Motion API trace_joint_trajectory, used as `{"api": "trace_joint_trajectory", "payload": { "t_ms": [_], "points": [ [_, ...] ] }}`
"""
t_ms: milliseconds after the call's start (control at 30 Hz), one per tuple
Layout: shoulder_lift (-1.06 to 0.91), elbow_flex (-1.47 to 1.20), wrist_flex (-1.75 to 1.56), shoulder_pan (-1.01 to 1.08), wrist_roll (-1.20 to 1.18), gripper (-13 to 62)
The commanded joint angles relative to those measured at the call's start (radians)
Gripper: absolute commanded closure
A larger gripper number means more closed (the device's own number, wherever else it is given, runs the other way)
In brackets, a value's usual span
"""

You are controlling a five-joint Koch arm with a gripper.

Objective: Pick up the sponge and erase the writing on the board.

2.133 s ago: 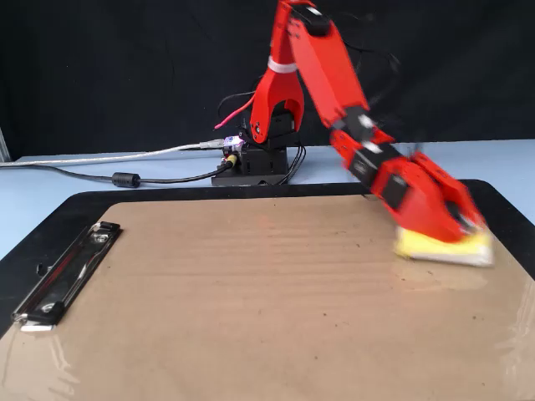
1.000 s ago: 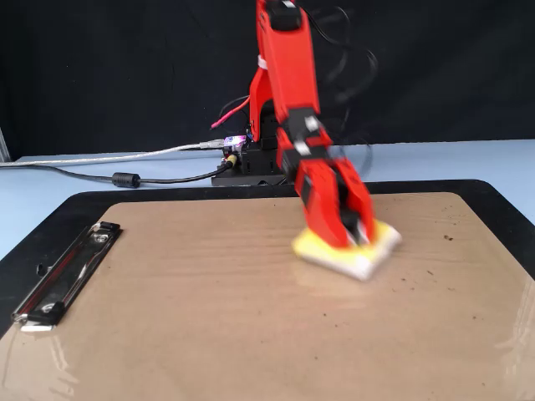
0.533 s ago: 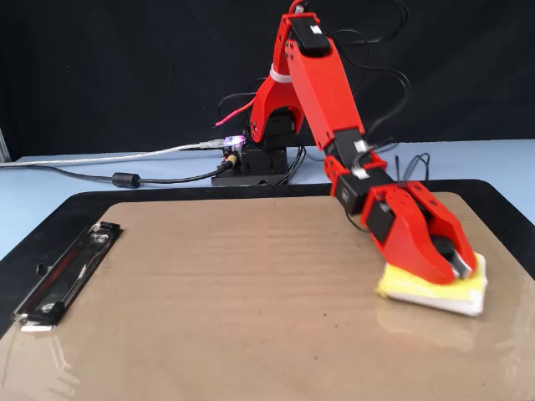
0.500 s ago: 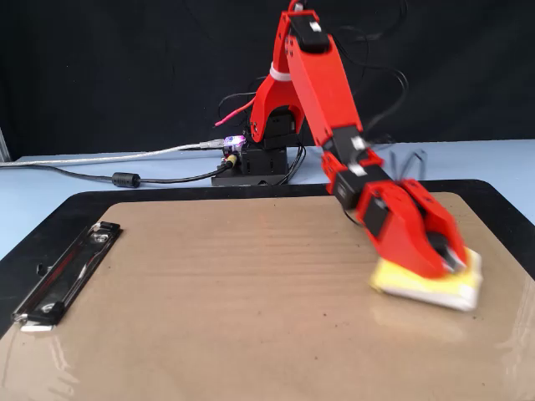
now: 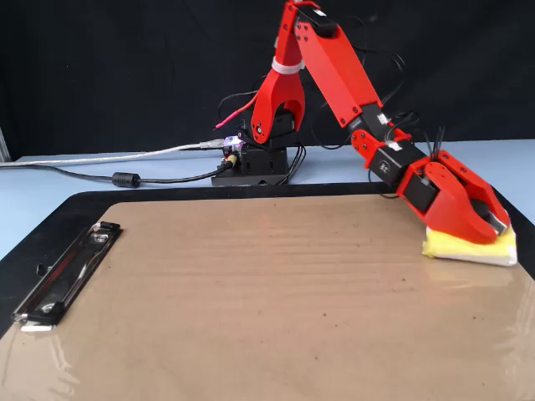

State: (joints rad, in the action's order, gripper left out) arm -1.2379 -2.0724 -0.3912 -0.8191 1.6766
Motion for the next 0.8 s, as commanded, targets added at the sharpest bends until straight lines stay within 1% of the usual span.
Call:
{"api": "trace_joint_trajectory", "payload": {
  "t_ms": [0,67,133,167,300,333,400,500,600,667,700,767],
  "points": [
    [-0.222,-0.181,0.008,-0.008,0.017,57.3],
    [-0.348,-0.330,0.009,-0.009,0.015,57.3],
    [-0.330,-0.330,0.005,-0.012,0.015,57.3],
    [-0.275,-0.261,0.005,-0.014,0.014,57.3],
    [0.160,0.183,-0.014,0.000,0.003,57.3],
    [0.184,0.230,-0.018,0.003,0.005,57.3],
    [0.135,0.123,-0.034,0.023,0.003,57.3],
    [-0.167,-0.239,-0.098,0.098,-0.011,57.3],
    [-0.460,-0.561,-0.129,0.238,-0.071,57.3],
    [-0.575,-0.646,-0.124,0.321,-0.147,57.3],
    [-0.565,-0.623,-0.123,0.330,-0.189,57.3],
    [-0.373,-0.442,-0.124,0.339,-0.239,57.3]
  ]
}}
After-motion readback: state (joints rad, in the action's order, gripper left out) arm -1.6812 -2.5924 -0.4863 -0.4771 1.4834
